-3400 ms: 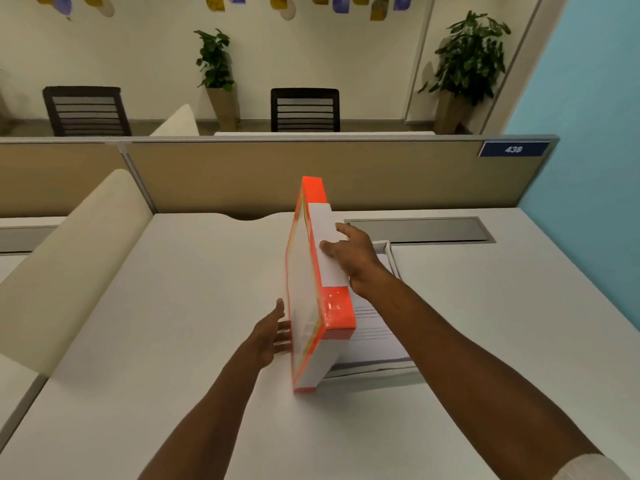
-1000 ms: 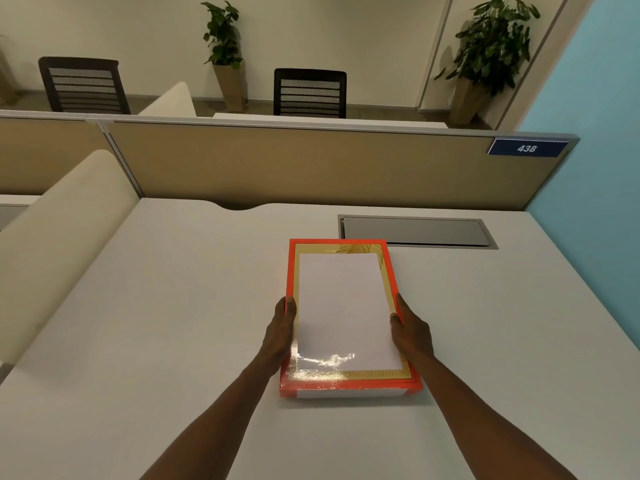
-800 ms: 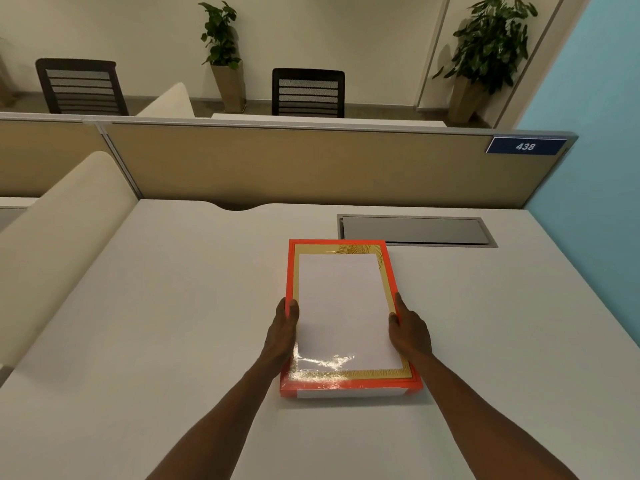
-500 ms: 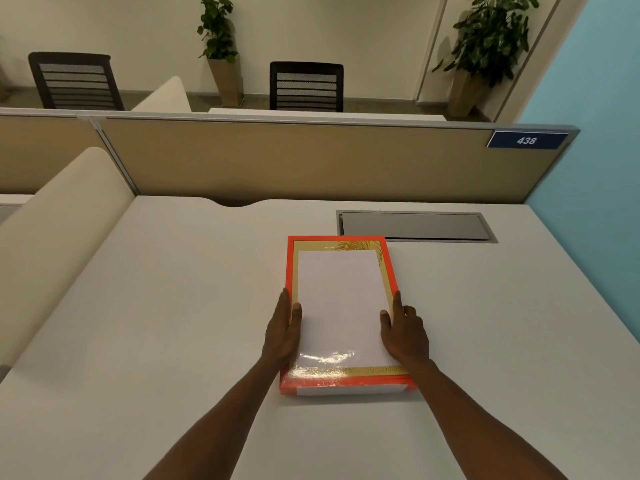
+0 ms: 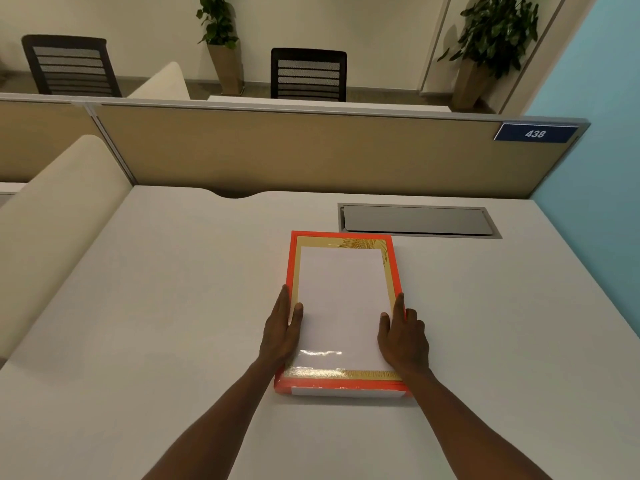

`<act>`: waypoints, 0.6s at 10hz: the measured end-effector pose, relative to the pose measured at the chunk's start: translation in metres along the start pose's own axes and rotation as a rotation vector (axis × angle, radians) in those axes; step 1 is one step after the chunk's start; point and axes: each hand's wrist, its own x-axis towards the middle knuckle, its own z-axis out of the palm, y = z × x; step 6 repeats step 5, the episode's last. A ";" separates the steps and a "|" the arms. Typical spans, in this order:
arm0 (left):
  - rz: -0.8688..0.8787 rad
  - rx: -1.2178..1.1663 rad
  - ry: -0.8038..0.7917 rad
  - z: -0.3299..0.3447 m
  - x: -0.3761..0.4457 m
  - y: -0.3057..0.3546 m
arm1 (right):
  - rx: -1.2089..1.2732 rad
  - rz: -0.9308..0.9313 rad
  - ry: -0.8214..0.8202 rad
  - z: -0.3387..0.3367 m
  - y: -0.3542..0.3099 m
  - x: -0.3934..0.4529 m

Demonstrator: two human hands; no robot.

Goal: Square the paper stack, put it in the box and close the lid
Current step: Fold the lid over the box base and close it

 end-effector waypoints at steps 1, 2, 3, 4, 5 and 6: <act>0.000 0.011 0.005 0.000 -0.001 0.000 | -0.006 -0.008 -0.008 -0.002 0.001 0.000; -0.001 0.010 0.011 0.000 -0.001 0.000 | 0.006 -0.011 -0.017 -0.003 0.003 0.001; -0.005 0.034 0.022 0.000 0.001 -0.001 | 0.015 -0.022 -0.037 -0.004 0.004 0.005; 0.009 0.133 0.018 0.000 -0.002 0.002 | 0.022 -0.008 -0.089 -0.014 0.003 -0.001; 0.036 0.234 0.022 -0.003 0.004 0.006 | 0.019 -0.014 -0.091 -0.025 0.004 0.005; 0.036 0.234 0.022 -0.003 0.004 0.006 | 0.019 -0.014 -0.091 -0.025 0.004 0.005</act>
